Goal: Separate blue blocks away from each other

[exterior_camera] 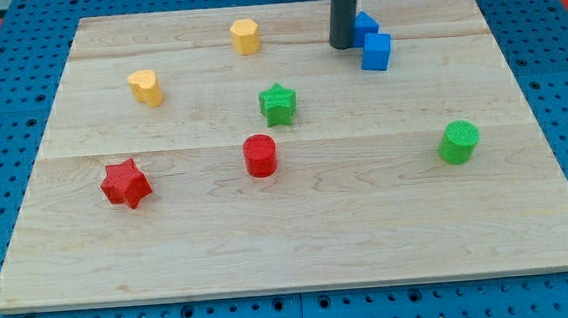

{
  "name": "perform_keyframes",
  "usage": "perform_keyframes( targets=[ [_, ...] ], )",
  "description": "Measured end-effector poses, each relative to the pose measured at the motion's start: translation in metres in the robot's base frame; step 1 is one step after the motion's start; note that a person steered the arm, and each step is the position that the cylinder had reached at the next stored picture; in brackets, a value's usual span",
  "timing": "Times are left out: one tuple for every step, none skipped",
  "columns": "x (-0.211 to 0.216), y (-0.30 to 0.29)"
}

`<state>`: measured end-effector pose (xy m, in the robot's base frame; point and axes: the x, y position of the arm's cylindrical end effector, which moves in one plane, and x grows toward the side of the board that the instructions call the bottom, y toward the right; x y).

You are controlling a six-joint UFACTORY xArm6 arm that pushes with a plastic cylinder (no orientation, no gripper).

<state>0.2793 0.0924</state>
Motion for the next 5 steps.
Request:
perform_keyframes(
  targets=[
    [-0.020, 0.012],
    [0.001, 0.011],
    [0.027, 0.007],
    [0.032, 0.018],
    [0.021, 0.001]
  ],
)
